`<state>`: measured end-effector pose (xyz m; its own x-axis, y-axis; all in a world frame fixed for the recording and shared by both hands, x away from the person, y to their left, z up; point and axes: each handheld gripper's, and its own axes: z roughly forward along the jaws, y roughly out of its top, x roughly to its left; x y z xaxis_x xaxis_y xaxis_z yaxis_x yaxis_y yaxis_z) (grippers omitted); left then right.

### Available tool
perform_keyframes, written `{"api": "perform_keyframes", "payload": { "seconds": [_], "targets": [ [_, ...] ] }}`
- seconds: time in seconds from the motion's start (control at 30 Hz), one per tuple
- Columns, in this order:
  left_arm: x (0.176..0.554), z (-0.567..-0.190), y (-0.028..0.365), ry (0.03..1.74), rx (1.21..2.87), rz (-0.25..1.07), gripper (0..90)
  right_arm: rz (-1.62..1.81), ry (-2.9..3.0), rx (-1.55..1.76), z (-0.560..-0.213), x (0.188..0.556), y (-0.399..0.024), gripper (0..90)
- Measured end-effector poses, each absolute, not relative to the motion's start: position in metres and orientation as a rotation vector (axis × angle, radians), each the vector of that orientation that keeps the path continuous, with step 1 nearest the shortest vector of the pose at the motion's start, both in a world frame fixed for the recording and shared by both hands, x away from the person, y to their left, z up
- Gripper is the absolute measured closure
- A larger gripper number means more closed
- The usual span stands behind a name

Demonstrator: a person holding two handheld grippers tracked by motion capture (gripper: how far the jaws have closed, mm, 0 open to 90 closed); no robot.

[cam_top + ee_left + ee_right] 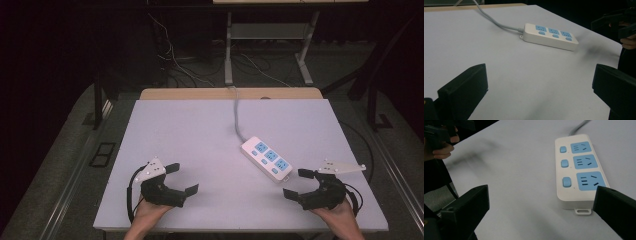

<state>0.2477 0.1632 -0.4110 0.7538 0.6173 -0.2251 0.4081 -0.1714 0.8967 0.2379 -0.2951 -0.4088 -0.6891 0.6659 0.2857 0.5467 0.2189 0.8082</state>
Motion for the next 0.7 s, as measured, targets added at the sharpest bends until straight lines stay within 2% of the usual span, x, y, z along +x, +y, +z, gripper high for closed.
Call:
{"api": "perform_keyframes", "payload": {
  "seconds": [0.7],
  "targets": [
    [0.2501, -0.4156, 0.159, 0.785, 1.82, 0.193, 0.0, 1.478, 2.353, 1.212, -0.4099, 0.2386, -0.3003, 0.3]
  ]
}}
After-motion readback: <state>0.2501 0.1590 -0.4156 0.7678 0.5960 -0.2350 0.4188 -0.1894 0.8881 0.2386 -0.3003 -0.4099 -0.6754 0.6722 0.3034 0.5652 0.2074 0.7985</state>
